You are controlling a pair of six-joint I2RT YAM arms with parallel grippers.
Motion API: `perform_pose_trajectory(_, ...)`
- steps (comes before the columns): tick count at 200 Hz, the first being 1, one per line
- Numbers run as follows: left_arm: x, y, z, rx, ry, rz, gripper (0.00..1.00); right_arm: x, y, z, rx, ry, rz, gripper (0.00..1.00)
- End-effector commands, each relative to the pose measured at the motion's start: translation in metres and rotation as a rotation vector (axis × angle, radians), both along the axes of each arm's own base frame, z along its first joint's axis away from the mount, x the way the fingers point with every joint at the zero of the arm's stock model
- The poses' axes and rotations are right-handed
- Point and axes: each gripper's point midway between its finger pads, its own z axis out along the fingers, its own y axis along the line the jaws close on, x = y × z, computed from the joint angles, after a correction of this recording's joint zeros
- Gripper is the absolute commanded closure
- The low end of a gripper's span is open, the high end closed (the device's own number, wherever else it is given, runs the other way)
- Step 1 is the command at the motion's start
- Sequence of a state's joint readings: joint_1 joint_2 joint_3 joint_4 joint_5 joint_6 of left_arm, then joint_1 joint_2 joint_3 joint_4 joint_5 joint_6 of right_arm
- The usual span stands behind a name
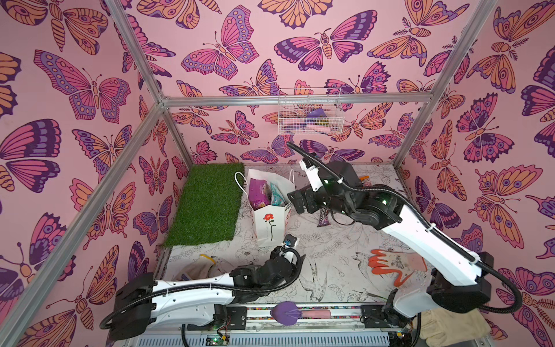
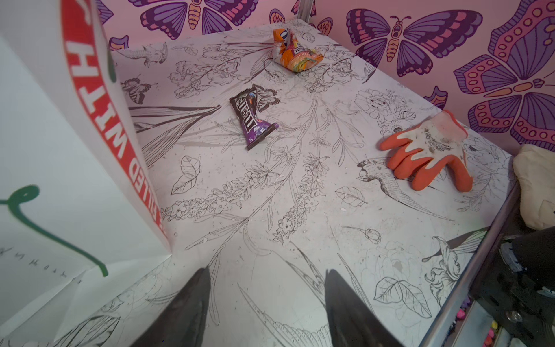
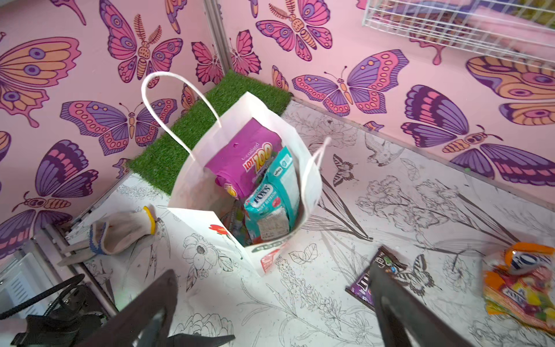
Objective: Place the snacks into the paper bag
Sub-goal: Pick up the snack from the center of the table.
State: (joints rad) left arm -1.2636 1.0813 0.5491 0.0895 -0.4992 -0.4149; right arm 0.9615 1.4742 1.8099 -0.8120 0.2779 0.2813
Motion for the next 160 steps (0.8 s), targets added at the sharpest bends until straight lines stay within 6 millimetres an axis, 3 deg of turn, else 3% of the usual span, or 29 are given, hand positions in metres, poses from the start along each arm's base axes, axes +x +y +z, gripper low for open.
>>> perform_pose_trajectory(1, 0.002, -0.023, 0.008, 0.013, -0.011, -0.041, 0.34, 0.012, -0.038, 0.011, 0.043, -0.054, -0.159, 0.01)
perform_pose_trajectory(24, 0.007, -0.046, 0.012, 0.017, -0.002, -0.056, 0.32, 0.012, -0.073, 0.007, 0.069, -0.067, -0.256, 0.01)
perform_pose_trajectory(31, 0.009, -0.055, 0.003, 0.044, 0.012, -0.062, 0.32, 0.012, -0.083, 0.005, 0.076, -0.067, -0.281, 0.01)
perform_pose_trajectory(66, 0.017, -0.085, 0.006, 0.040, 0.033, -0.082, 0.31, 0.007, -0.120, -0.005, 0.103, -0.067, -0.371, 0.01)
perform_pose_trajectory(130, 0.041, -0.114, -0.001, 0.046, 0.118, -0.094, 0.31, -0.004, -0.184, -0.039, 0.117, -0.048, -0.546, 0.01)
perform_pose_trajectory(160, 0.055, -0.125, -0.008, 0.072, 0.152, -0.087, 0.31, -0.009, -0.204, -0.054, 0.128, -0.025, -0.592, 0.01)
